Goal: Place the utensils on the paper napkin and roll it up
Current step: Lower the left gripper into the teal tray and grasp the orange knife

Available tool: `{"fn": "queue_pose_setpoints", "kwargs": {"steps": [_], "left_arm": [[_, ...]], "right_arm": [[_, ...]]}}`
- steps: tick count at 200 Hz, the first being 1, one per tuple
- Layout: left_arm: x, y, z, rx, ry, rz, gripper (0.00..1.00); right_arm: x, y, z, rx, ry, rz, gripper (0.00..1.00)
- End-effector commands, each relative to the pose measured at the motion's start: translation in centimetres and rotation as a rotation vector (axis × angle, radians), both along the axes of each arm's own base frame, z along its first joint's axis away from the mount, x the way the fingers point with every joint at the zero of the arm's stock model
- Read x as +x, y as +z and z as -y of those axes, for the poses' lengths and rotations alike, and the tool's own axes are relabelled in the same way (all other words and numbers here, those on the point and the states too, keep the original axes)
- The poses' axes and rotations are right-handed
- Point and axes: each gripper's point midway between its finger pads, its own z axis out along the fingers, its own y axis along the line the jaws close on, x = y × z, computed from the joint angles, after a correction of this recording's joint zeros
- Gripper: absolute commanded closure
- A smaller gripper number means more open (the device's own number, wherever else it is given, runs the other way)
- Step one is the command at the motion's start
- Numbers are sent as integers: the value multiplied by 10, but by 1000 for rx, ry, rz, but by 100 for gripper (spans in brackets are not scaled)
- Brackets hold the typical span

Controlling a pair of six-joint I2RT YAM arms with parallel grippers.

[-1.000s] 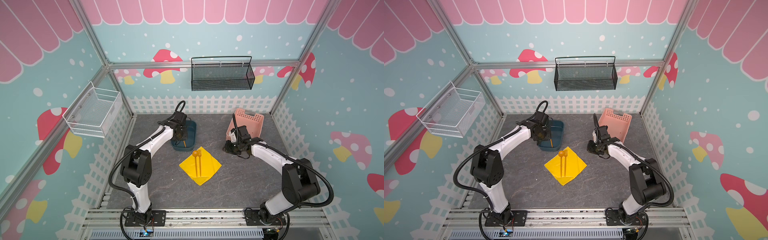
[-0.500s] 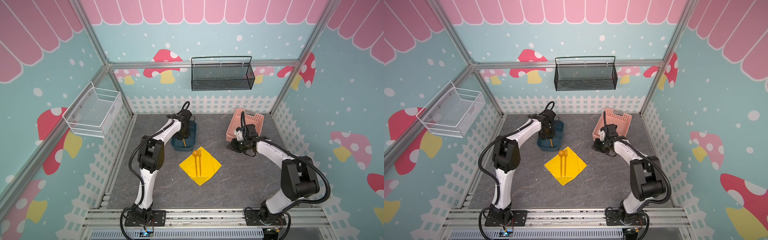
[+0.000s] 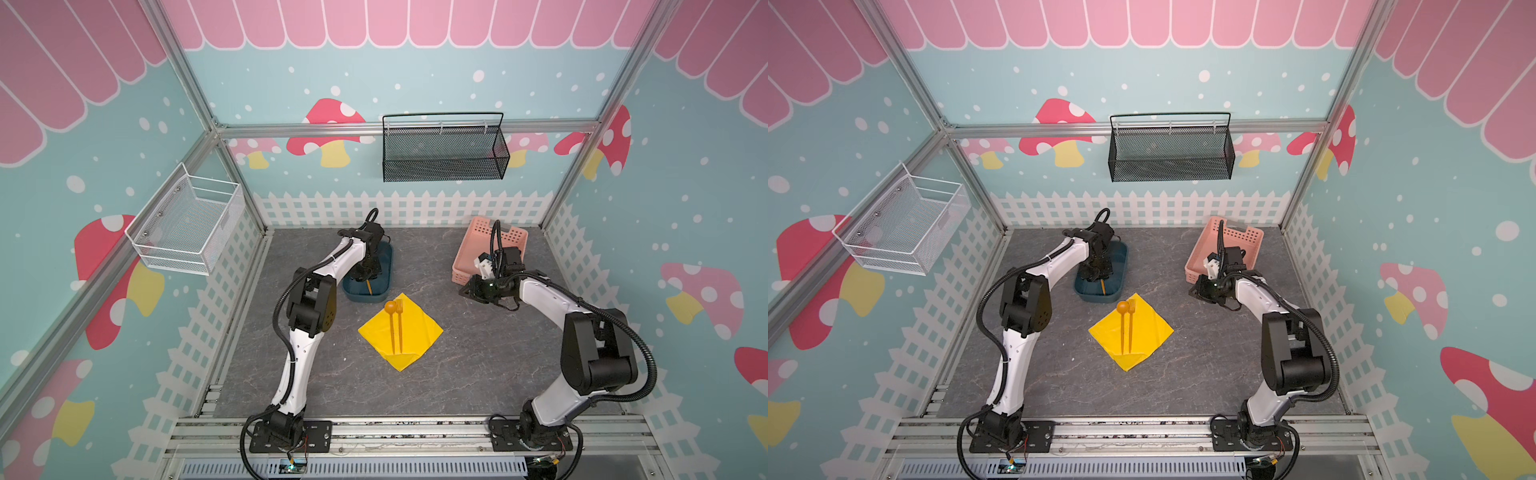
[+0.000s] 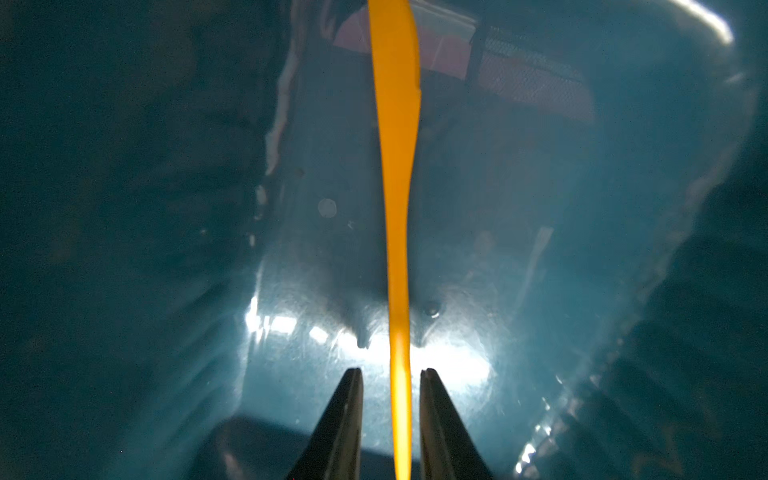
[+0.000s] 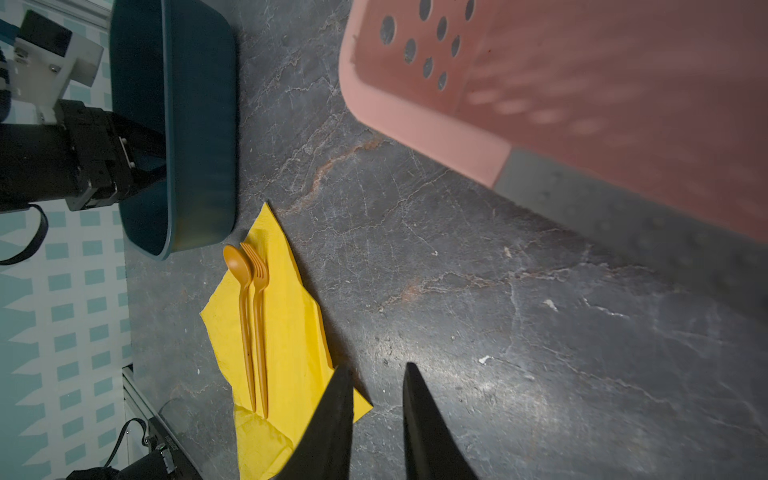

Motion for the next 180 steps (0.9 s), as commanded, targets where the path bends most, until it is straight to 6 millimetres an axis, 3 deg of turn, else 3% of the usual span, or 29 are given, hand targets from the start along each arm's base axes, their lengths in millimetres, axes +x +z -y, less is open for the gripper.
{"fn": "queue_pose_setpoints", "kwargs": {"steps": [1, 76, 118, 153, 180], "left_arm": [[-3, -7, 5, -19, 19, -33, 74], [-16, -38, 9, 2, 3, -122, 80], [-22, -49, 9, 0, 2, -156, 88], [-18, -41, 8, 7, -11, -133, 92], [-9, -21, 7, 7, -28, -83, 93]], "right_arm": [[0, 4, 1, 13, 25, 7, 76], [-4, 0, 13, 15, 10, 1, 77], [-5, 3, 15, 17, 1, 9, 77], [-4, 6, 16, 20, -3, 14, 78], [-2, 12, 15, 23, -7, 27, 79]]}}
